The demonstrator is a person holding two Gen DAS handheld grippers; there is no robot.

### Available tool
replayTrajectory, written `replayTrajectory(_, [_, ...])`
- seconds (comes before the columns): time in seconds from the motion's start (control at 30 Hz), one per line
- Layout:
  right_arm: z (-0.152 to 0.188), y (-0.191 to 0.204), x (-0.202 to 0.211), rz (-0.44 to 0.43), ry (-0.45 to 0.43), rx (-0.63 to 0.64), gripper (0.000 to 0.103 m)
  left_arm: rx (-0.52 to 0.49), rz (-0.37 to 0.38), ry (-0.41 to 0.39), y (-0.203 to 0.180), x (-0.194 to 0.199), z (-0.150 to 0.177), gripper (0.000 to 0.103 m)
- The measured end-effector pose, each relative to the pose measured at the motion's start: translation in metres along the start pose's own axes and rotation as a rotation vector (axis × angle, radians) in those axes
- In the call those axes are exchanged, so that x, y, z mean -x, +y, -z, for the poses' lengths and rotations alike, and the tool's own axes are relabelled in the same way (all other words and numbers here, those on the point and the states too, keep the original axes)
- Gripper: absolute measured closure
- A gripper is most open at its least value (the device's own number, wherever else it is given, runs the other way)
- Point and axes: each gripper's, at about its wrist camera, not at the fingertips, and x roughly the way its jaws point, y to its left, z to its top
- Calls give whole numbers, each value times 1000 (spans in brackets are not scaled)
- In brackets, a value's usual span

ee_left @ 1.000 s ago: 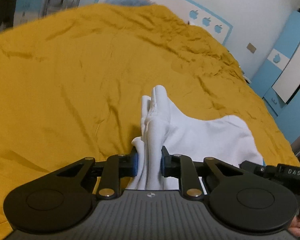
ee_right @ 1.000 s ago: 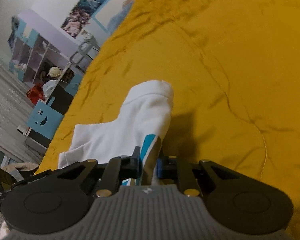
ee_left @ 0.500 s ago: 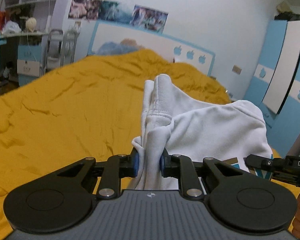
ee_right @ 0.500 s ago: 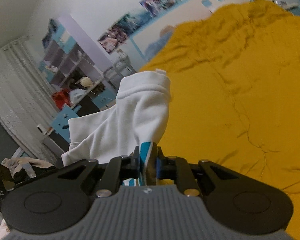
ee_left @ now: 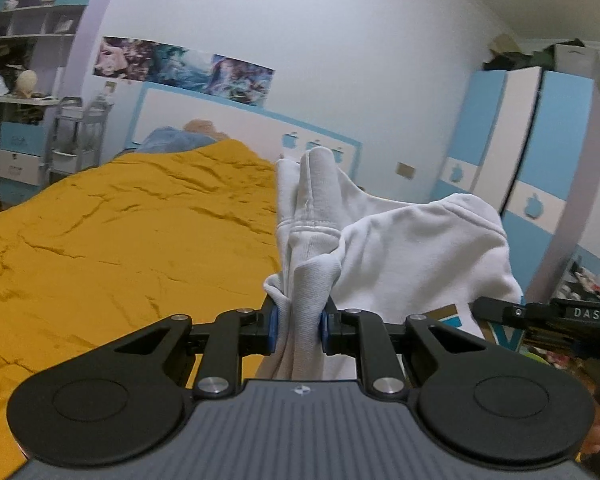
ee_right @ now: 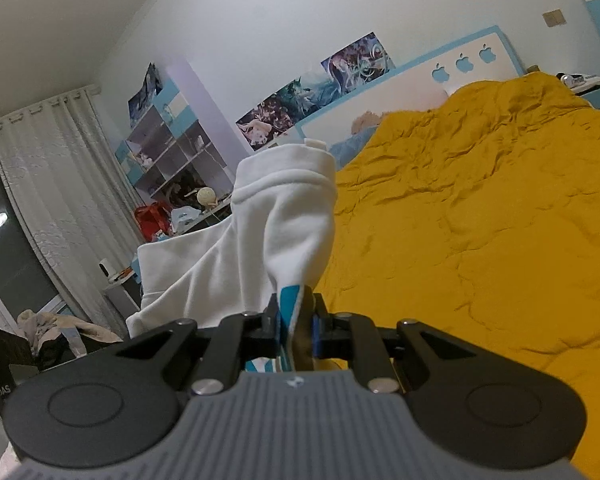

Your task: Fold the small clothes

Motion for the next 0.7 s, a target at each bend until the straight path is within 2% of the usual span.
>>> replayTrajectory(0.17, [7, -11, 51, -23, 29, -33, 94, 6, 28, 43, -11, 9, 14, 82])
replayTrajectory(0.37, [36, -27, 78, -26, 78, -72, 94, 22, 19, 94, -10, 15, 44, 82])
replayTrajectory(0.47, [50, -37, 73, -21, 109, -95, 94, 21, 6, 133, -6, 10, 54, 82])
replayTrajectory(0.7, [65, -65, 32, 19, 179, -148, 94, 71, 0, 218, 23, -27, 63, 82])
